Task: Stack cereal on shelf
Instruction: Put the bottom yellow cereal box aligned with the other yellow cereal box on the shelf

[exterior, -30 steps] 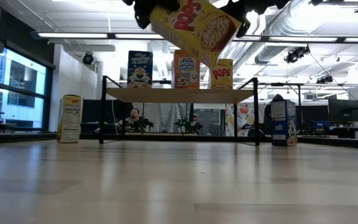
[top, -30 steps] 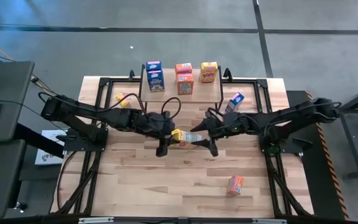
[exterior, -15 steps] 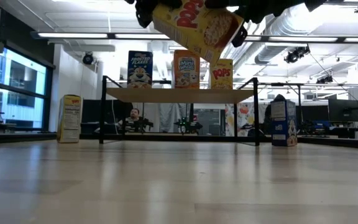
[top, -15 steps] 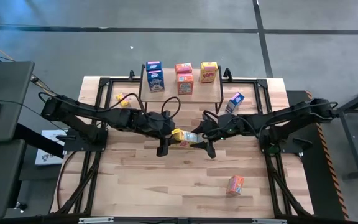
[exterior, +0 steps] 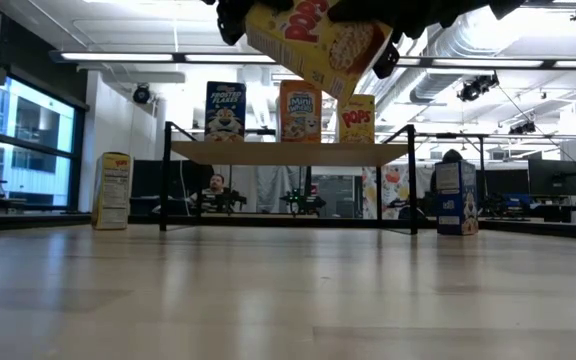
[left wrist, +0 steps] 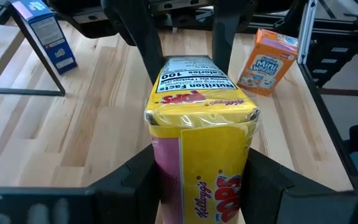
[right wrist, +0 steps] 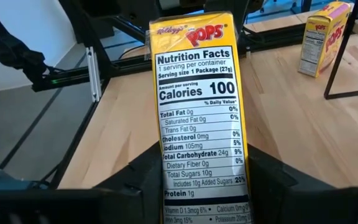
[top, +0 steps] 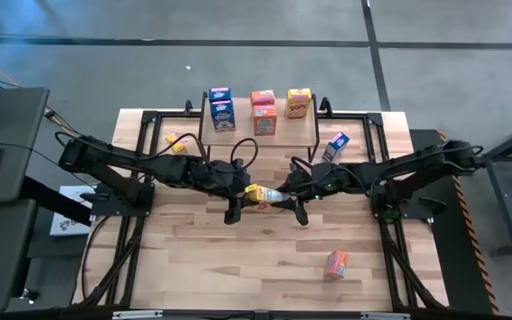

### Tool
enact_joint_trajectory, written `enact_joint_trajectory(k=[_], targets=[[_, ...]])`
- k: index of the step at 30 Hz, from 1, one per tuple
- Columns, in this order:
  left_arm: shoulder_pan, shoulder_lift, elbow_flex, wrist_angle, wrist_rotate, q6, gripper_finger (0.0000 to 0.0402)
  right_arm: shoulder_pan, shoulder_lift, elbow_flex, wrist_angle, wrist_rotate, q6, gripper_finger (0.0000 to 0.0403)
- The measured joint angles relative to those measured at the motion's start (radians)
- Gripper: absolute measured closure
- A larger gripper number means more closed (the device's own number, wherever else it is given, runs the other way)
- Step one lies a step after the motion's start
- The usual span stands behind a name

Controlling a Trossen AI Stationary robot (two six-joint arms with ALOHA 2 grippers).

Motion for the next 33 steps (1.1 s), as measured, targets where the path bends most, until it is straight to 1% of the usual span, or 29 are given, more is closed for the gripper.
enact_joint_trajectory(k=[5,8,13,17,22,27,30,33], targets=[[0.015,0.000,0.000,0.001,0.009,-0.019,0.0241,0.000,0.000,0.000,0.000,0.005,0.007,0.0247],[0.029,0.000,0.000,0.001,0.035,-0.035,0.0239,0.000,0.000,0.000,0.003,0.012,0.010,0.0248],[0.044,0.000,0.000,0.007,0.045,-0.052,0.0222,-0.001,0.000,0.000,0.007,0.020,0.010,0.0249],[0.043,0.000,0.000,0.055,0.038,-0.010,0.0210,0.000,-0.001,0.000,0.013,0.031,0.017,0.0249],[0.040,0.000,0.000,0.116,0.038,0.030,0.0210,0.001,-0.003,0.000,0.018,0.030,0.016,0.0249],[0.044,0.000,0.000,0.121,0.038,-0.023,0.0210,0.000,-0.003,0.000,0.017,0.033,0.016,0.0249],[0.045,0.000,0.000,0.121,0.080,0.004,0.0210,0.001,-0.002,0.000,0.021,0.034,0.016,0.0249],[0.044,0.000,0.000,0.127,0.080,0.030,0.0208,0.001,-0.002,0.000,0.024,0.034,0.015,0.0249]])
